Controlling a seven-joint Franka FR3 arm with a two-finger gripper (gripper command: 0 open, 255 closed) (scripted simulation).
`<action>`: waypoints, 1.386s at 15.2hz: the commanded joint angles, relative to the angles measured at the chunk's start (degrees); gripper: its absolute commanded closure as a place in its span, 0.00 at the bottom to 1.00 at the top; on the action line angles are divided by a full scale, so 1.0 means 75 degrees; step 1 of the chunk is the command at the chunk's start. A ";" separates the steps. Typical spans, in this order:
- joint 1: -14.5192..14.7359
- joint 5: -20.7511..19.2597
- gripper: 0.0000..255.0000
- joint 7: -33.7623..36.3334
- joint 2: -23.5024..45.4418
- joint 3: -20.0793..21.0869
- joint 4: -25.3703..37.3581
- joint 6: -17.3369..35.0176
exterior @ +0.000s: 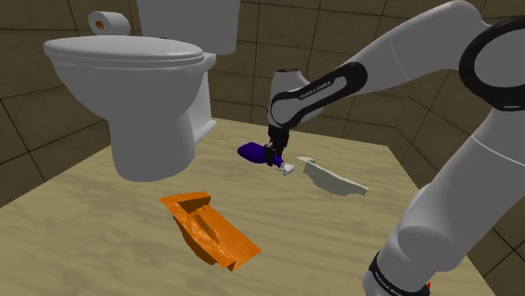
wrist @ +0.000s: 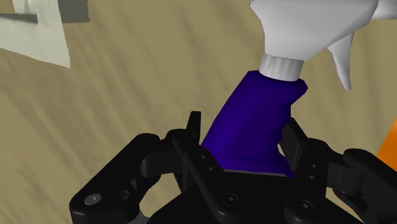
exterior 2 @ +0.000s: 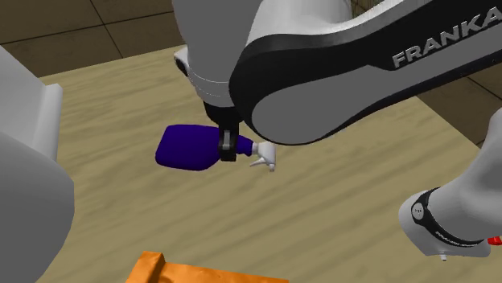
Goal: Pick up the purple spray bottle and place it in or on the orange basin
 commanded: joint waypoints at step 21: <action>0.1951 -0.0026 1.00 0.4435 0.0850 0.2484 0.1147 -0.0574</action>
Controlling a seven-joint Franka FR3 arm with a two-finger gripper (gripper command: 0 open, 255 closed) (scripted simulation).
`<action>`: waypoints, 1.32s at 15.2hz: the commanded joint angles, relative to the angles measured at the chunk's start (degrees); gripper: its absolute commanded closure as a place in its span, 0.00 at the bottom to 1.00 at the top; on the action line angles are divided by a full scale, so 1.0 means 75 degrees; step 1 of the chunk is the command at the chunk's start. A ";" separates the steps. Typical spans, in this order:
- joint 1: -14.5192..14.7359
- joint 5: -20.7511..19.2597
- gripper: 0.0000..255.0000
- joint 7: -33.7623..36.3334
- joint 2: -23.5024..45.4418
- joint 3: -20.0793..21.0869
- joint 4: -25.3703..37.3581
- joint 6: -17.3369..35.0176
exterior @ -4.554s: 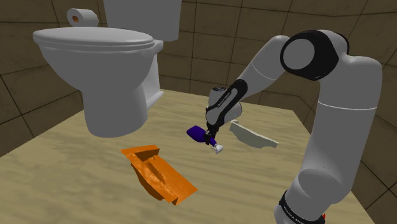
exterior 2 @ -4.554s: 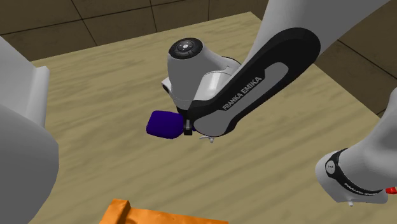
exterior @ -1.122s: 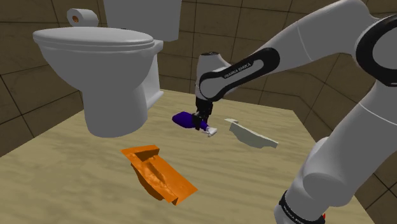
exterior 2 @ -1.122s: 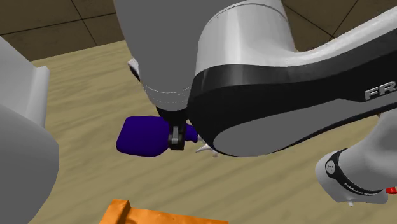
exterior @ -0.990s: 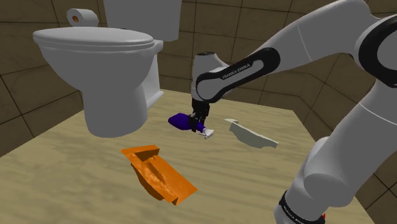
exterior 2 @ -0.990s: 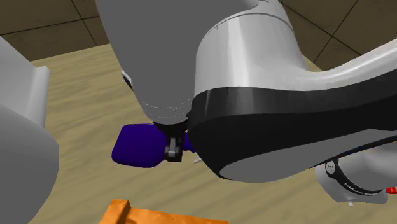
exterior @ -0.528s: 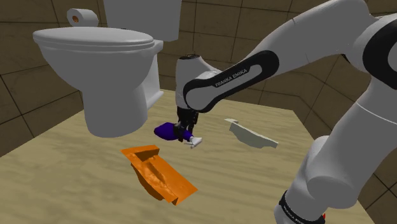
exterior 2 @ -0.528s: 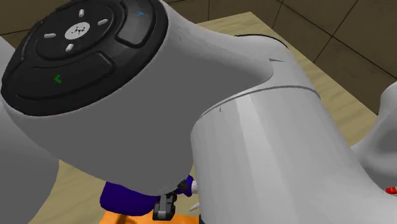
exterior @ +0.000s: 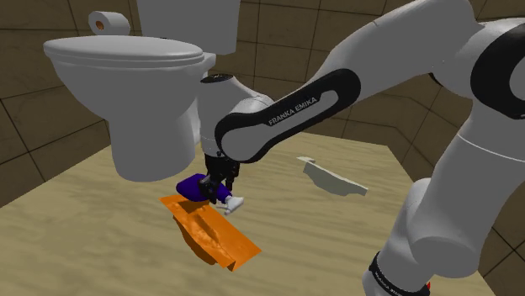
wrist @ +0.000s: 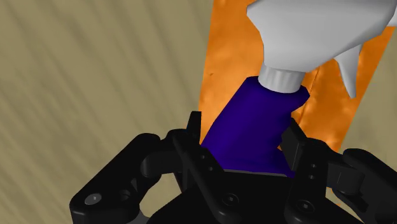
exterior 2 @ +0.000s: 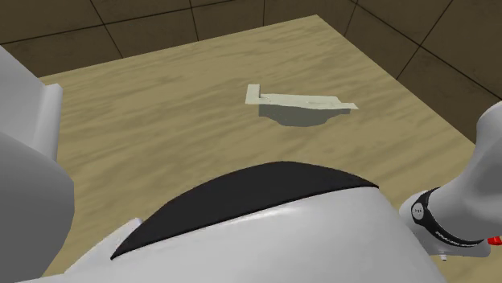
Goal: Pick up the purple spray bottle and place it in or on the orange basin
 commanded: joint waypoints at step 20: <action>0.0328 -0.0632 1.00 0.1078 0.1239 0.0236 -0.0069 0.1174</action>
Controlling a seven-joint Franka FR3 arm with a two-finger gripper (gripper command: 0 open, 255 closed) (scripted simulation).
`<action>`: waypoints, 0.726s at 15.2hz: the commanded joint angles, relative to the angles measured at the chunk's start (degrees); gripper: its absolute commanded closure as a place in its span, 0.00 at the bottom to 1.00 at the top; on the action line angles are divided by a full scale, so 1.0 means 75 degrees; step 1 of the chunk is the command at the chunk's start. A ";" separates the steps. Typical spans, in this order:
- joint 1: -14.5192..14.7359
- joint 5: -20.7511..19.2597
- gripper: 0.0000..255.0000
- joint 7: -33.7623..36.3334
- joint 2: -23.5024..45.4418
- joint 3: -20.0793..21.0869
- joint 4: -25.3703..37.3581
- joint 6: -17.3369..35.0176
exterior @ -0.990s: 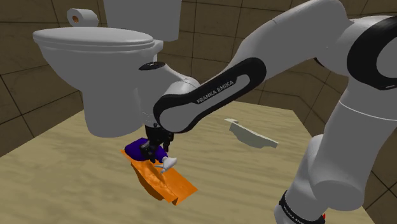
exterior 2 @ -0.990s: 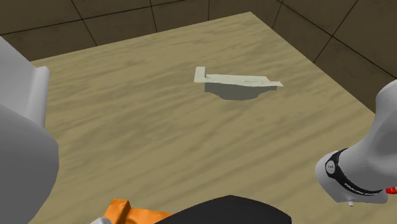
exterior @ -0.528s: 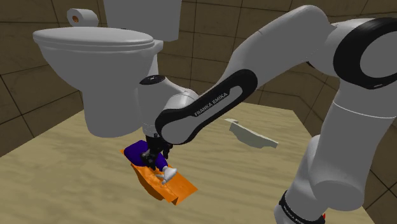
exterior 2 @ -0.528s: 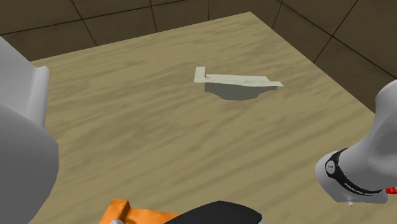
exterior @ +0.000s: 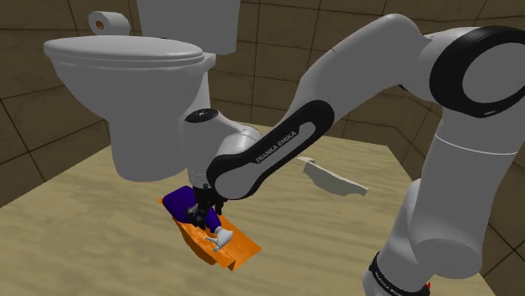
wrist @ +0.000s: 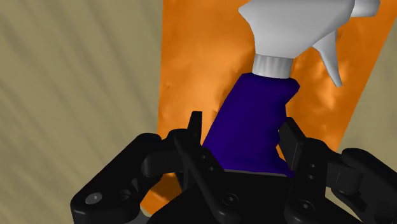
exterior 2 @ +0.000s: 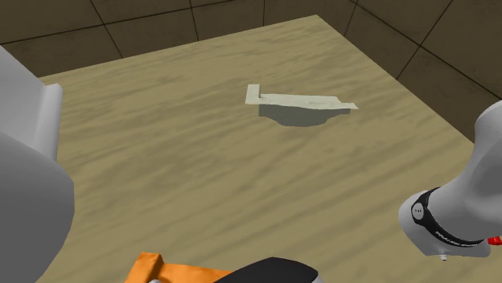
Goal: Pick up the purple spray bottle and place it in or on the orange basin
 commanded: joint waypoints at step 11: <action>-0.0017 0.0207 0.00 -0.0141 -0.0335 0.0048 0.0138 -0.0474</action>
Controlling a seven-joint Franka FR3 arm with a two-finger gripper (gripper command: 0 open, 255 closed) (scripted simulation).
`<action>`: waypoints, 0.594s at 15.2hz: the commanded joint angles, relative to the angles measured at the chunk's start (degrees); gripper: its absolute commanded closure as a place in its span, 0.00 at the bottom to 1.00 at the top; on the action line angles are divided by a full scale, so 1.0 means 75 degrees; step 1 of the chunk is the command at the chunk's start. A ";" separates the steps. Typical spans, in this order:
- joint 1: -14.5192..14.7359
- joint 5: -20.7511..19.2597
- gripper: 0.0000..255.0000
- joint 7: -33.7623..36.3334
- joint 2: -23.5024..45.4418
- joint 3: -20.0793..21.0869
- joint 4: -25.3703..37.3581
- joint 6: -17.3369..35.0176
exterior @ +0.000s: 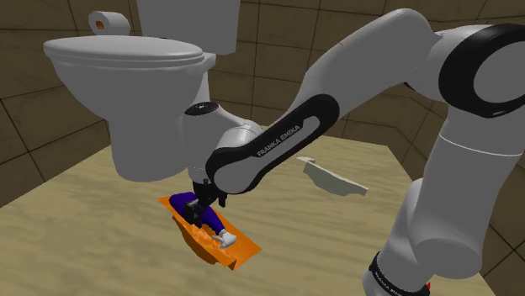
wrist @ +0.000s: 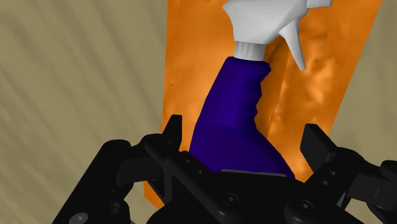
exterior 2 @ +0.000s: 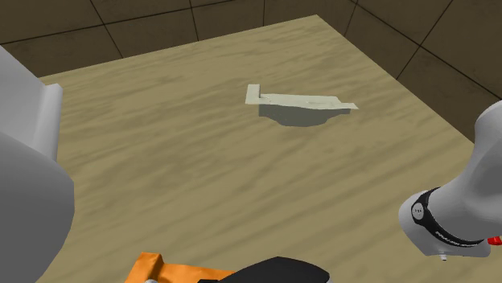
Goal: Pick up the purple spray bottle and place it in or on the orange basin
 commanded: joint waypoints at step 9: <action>-0.0003 0.0226 0.00 -0.0157 -0.0379 0.0043 0.0250 -0.0605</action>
